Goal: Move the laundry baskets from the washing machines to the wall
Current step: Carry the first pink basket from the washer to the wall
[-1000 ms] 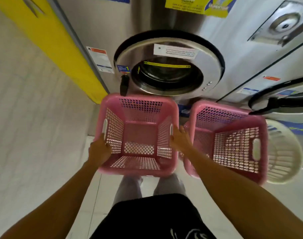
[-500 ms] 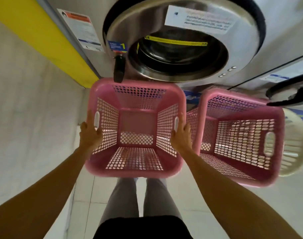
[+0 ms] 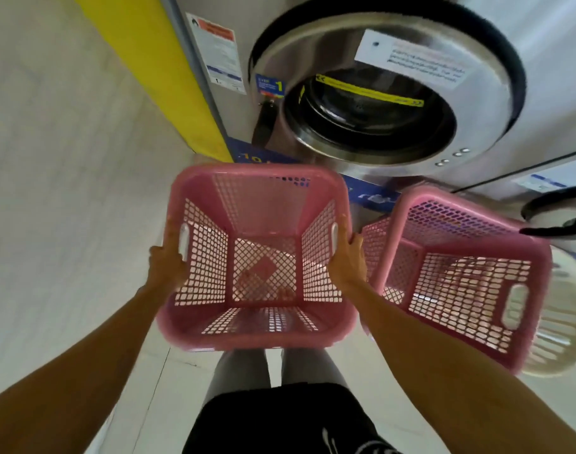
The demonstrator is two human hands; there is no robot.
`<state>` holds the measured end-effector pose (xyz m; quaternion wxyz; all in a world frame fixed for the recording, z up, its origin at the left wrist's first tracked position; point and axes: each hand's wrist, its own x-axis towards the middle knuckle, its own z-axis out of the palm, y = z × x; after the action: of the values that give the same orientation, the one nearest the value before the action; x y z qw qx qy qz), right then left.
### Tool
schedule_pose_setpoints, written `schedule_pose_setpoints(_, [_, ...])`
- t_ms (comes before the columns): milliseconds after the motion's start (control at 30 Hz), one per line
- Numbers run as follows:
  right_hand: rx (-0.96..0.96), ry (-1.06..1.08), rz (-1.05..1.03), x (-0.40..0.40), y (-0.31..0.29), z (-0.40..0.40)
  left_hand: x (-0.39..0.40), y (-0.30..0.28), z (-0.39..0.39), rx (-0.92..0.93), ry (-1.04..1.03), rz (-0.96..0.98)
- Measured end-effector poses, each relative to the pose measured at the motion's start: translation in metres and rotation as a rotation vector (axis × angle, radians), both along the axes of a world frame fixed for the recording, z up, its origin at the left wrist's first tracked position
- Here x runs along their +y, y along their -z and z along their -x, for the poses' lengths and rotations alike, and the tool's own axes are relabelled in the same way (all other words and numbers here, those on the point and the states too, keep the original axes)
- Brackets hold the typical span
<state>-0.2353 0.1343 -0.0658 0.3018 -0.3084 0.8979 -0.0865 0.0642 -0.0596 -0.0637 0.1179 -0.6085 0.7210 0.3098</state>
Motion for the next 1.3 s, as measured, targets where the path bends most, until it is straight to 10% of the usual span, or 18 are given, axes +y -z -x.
schedule_pose_setpoints(767, [0.041, -1.043, 0.139, -0.065, -0.09, -0.202, 0.293, -0.071, -0.218, 0.047, -1.053, 0.222])
schedule_pose_setpoints(1300, [0.048, -1.61, 0.226, 0.134, -0.124, -0.501, 0.637, -0.102, -0.393, -0.073, -1.544, 0.283])
